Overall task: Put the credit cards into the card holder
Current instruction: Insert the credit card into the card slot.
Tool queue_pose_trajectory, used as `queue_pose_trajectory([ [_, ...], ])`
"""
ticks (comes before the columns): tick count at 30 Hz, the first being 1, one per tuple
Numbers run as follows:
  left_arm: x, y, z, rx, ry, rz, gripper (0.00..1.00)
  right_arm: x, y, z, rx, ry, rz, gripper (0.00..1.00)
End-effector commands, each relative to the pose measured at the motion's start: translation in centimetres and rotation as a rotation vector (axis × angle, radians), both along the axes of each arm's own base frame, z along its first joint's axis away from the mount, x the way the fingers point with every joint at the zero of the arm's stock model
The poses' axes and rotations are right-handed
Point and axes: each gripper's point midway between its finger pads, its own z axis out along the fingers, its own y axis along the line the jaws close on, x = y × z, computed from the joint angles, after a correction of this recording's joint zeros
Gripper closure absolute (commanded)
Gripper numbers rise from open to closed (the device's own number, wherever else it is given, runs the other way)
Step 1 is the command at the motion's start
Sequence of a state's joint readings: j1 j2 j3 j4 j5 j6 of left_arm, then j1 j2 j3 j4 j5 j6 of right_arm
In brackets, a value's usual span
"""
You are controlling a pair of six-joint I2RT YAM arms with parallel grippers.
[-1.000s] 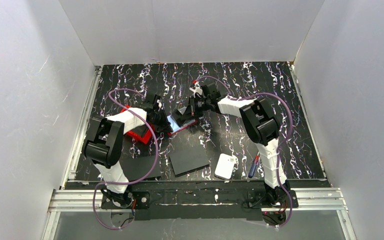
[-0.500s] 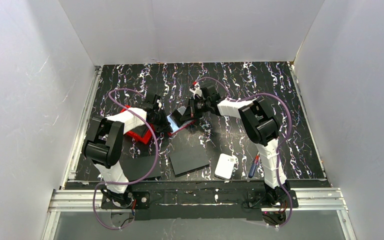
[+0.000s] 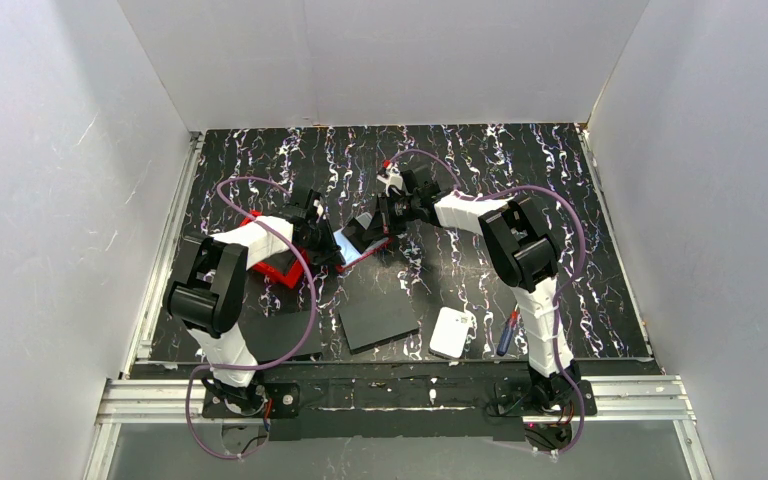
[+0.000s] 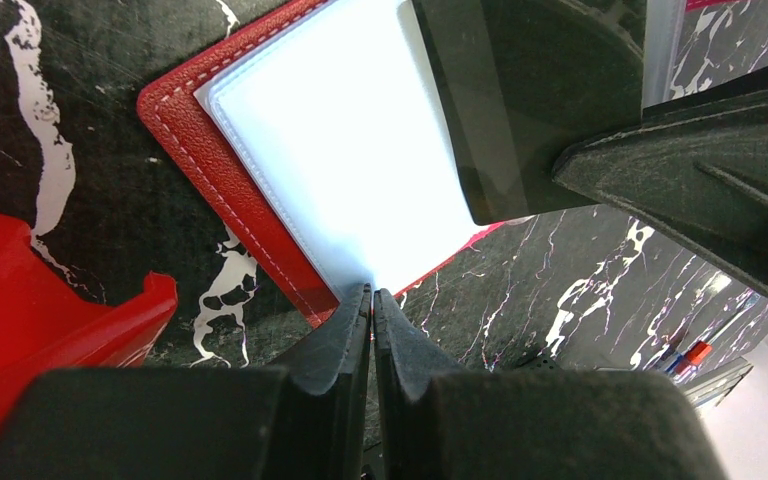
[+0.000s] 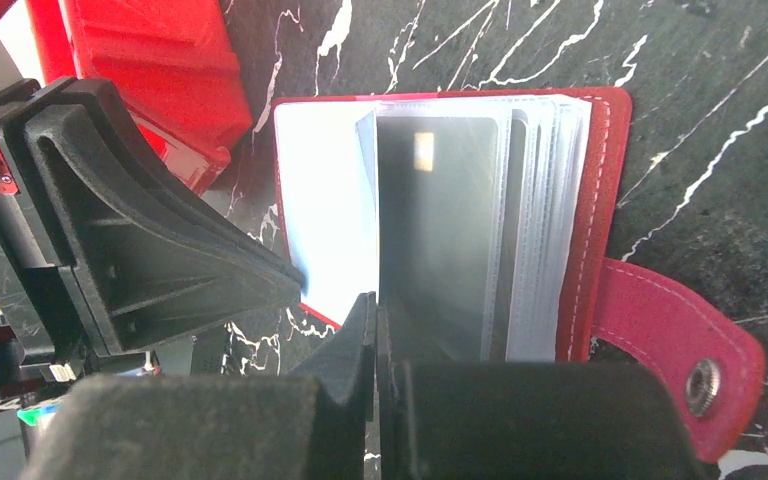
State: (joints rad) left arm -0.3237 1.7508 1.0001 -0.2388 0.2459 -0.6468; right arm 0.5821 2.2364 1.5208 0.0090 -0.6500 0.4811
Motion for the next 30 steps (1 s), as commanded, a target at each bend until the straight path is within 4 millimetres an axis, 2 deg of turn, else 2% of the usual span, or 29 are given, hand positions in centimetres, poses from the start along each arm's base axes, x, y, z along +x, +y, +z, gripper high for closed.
queue_pose_trajectory([
  [1,-2.9,2.1,-1.4,0.093,0.083,-0.002,0.95,0.3,-0.4,-1.7,-0.054,-0.030,-0.005,0.99],
  [11,-3.1,2.1,-1.4,0.089,0.082,-0.004,0.95,0.3,0.7,-2.0,-0.008,-0.082,0.012,0.99],
  [19,-3.1,2.1,-1.3,0.089,0.076,-0.004,0.95,-1.6,1.5,-2.1,0.083,-0.003,0.028,0.99],
  [30,-3.0,2.2,-1.2,0.094,0.072,-0.006,0.95,-3.6,1.7,-0.6,0.183,0.072,0.038,0.99],
])
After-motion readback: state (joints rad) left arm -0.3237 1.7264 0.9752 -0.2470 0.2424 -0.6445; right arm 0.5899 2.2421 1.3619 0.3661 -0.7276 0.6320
